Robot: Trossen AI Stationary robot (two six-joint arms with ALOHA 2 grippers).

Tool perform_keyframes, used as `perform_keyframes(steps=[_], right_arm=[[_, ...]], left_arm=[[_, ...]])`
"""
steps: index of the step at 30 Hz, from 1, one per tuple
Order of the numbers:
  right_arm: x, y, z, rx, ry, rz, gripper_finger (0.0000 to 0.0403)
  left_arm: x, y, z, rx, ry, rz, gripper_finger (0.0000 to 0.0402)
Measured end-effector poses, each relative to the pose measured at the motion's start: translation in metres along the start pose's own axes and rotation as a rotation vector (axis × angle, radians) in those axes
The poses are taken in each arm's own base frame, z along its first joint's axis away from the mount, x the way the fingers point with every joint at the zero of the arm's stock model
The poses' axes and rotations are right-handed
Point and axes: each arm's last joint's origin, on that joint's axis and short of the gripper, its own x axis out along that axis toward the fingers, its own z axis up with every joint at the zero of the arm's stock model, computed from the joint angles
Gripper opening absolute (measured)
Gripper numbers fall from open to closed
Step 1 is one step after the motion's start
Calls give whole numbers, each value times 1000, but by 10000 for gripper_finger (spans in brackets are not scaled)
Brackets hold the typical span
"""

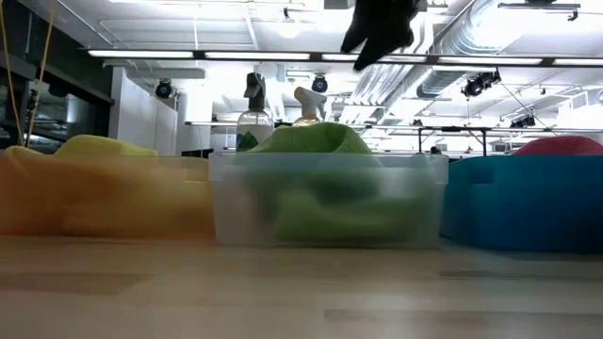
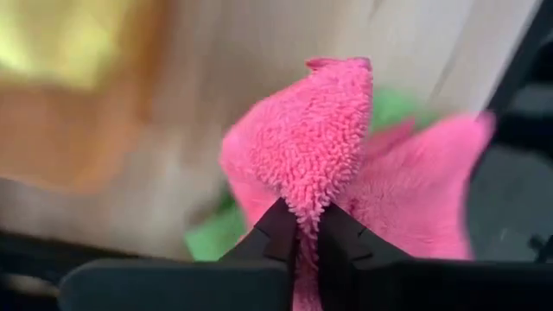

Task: Sort microfiber towel by color & place in baskets
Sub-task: Put the pink microfiber cloth into the blue bin

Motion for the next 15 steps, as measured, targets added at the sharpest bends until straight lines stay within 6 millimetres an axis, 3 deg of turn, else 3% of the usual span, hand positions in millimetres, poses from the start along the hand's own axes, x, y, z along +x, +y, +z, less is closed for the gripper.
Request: perform_keyframes(steps=[8, 11, 15], right_arm=[[-77, -21, 2, 119, -218, 87, 298], [-100, -29, -1, 141, -290, 68, 298], [-125, -41, -5, 179, -382, 2, 298]], left_arm=[[-135, 43, 53, 108, -553, -127, 1], [-169, 55, 81, 180, -740, -68, 1], [-194, 62, 125, 322, -953, 34, 1]])
